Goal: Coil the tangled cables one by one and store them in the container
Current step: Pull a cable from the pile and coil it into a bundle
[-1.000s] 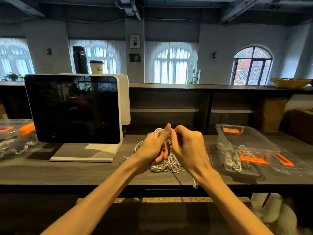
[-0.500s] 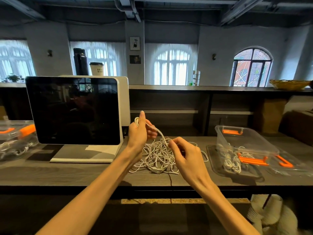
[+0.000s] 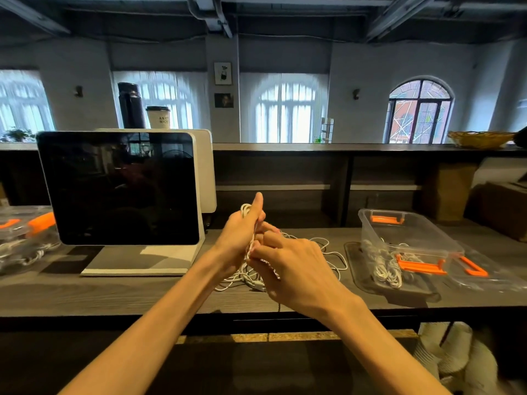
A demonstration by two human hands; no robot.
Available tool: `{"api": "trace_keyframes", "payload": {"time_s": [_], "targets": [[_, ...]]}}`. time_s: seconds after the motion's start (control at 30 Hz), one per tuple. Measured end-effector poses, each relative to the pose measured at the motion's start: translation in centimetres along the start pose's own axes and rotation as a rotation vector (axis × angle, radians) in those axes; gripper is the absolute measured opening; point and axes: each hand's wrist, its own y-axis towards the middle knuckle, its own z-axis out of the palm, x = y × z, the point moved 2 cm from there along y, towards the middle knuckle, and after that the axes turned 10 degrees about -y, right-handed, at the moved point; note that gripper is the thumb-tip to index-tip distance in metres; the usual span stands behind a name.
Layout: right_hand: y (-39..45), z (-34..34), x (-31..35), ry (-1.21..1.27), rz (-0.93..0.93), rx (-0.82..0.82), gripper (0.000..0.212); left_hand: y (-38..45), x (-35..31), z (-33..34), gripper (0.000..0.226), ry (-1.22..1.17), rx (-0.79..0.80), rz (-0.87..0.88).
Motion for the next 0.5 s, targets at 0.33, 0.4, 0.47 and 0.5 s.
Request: {"api": "trace_keyframes", "payload": {"time_s": [0.33,0.4,0.47,0.5], "targets": [[1.4,-2.2,-2.5,0.508,0.317,-0.052,0.032,-1.2,0.6,-0.9,0.090,0.028,0.520,-0.334],[1.4,-2.4,-2.6,0.576,0.336,-0.028,0.022,-1.5,0.5,-1.3,0.087,-0.025,0.672,-0.365],[1.4,-2.7,-2.8,0.600,0.344,-0.033,0.015,-1.8,0.2,-1.7,0.069,-0.026,0.817,-0.376],[1.4,-2.7,-3.0,0.597,0.345,-0.021,0.014,-1.8,0.1,-1.8,0.052,0.004,0.865,-0.365]]}}
